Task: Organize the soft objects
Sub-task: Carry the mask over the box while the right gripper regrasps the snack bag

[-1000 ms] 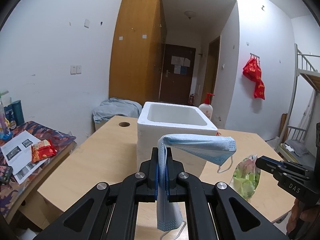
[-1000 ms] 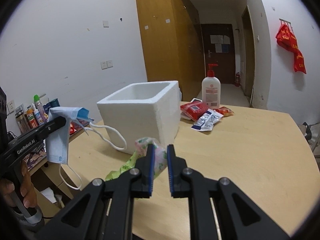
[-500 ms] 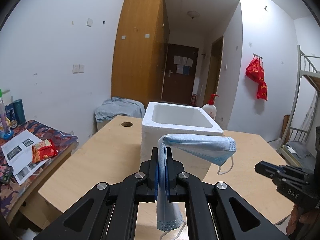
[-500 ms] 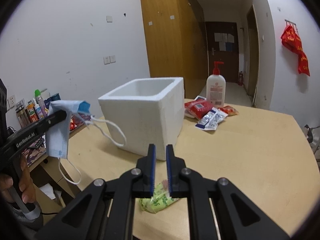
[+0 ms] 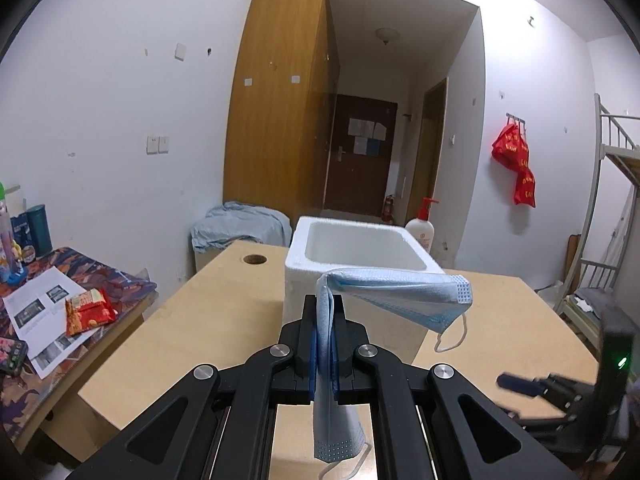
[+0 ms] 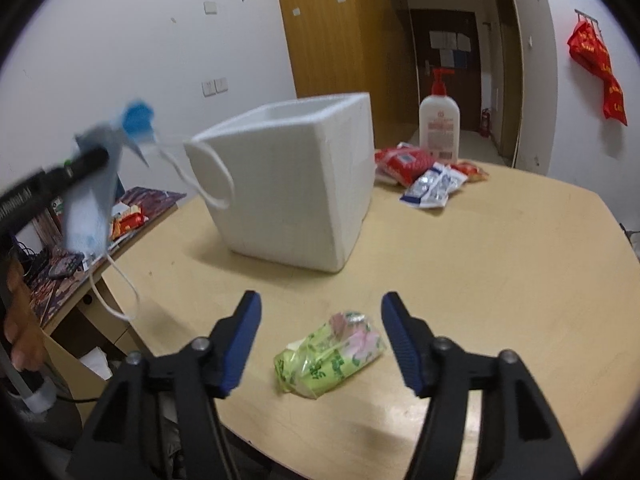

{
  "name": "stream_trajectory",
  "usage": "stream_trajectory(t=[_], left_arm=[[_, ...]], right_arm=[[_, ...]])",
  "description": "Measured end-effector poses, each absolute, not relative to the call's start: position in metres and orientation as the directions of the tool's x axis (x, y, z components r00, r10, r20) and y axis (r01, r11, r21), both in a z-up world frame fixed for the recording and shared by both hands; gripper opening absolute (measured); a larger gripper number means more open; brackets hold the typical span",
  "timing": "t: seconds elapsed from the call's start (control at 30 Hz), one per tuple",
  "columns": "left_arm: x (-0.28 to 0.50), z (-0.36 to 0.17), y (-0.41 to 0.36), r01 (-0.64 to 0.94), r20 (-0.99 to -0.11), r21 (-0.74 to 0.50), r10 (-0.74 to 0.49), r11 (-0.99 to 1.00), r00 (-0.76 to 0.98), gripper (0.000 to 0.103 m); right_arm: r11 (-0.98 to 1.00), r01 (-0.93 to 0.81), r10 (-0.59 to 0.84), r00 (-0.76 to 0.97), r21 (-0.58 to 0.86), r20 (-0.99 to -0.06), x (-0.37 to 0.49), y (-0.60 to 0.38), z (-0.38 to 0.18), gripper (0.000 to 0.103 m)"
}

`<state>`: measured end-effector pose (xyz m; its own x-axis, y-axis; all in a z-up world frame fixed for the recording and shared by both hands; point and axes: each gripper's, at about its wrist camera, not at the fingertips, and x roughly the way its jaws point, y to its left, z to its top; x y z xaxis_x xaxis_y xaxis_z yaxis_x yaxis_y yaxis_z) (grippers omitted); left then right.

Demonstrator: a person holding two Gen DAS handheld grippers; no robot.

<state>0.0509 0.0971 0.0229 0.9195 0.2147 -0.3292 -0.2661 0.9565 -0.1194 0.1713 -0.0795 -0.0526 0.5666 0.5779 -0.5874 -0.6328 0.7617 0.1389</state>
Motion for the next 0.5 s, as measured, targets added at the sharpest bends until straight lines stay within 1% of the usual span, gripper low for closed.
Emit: stream_trajectory(t=[0.23,0.5], left_arm=[[0.048,0.039,0.095,-0.265,-0.288,-0.109,0.225,0.958,0.931,0.005],[0.054,0.056,0.097,-0.255,-0.255,-0.104,0.222,0.961,0.941,0.005]], right_arm=[[0.766,-0.624,0.555,0.524,0.152,-0.646,0.178,-0.07,-0.074,0.068],[0.778,-0.608,0.531,0.502,0.159,-0.682,0.185,-0.064,-0.088,0.068]])
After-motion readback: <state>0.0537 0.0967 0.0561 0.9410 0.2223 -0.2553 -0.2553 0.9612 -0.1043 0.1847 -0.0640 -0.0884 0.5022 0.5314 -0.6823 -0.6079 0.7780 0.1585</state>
